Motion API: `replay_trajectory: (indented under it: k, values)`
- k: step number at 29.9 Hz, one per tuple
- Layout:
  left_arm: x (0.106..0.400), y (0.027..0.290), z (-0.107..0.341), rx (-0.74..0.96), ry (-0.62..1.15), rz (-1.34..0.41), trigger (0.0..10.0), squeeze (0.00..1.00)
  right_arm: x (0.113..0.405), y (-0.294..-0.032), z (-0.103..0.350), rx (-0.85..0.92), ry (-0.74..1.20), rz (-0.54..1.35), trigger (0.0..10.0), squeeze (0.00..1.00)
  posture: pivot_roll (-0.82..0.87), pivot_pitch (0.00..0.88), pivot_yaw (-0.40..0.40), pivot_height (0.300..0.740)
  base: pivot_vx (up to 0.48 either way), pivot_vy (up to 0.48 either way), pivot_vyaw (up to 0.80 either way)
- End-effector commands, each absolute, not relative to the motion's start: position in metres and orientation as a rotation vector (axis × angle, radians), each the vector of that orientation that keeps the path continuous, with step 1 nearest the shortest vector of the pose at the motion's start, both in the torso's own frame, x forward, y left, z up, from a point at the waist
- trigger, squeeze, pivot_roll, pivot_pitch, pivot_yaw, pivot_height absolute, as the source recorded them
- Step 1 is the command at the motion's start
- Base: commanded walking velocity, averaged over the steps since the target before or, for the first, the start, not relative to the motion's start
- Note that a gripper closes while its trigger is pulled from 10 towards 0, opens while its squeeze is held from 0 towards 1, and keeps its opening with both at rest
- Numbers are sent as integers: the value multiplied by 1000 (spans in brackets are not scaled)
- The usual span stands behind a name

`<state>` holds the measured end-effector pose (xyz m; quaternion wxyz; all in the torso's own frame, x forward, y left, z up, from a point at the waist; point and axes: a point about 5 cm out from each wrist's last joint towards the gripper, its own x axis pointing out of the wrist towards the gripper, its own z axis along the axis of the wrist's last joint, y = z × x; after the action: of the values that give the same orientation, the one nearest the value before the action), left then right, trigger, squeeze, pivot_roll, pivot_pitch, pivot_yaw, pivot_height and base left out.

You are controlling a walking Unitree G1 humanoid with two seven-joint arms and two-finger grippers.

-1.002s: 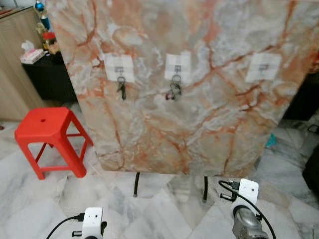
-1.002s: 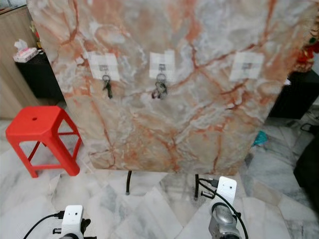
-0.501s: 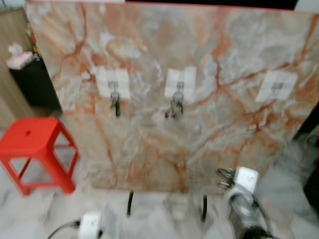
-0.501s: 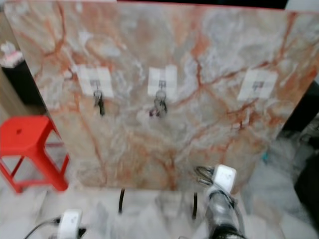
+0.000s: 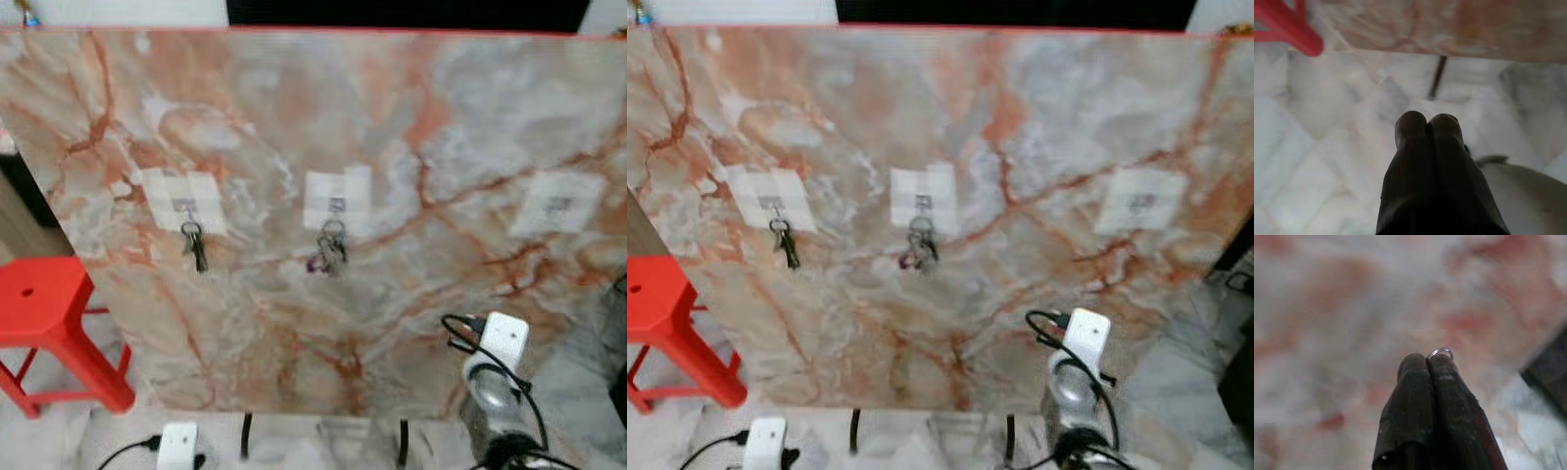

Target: Hang keys on a hook

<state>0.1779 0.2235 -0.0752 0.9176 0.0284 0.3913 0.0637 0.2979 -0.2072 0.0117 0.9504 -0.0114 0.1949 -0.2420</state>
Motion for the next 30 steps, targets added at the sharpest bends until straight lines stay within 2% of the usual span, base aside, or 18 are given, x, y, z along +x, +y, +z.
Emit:
replay_trajectory:
  k: [1, 10, 30]
  values:
    - [172, 221, -79, 53, 831, 124, 10000, 0, 297, -221, 17, -82, 361, -558, 10000, 0, 164, 0, -8, 740, 0, 0, 0]
    - [169, 224, -79, 58, 838, 120, 10000, 0, 286, -242, 29, -283, 226, -748, 10000, 0, 162, 0, 1, 740, 0, 0, 0]
    - [171, 223, -79, 66, 838, 111, 10000, 0, 307, -236, 82, -596, -113, -707, 10000, 0, 159, 0, 6, 740, 0, 0, 0]
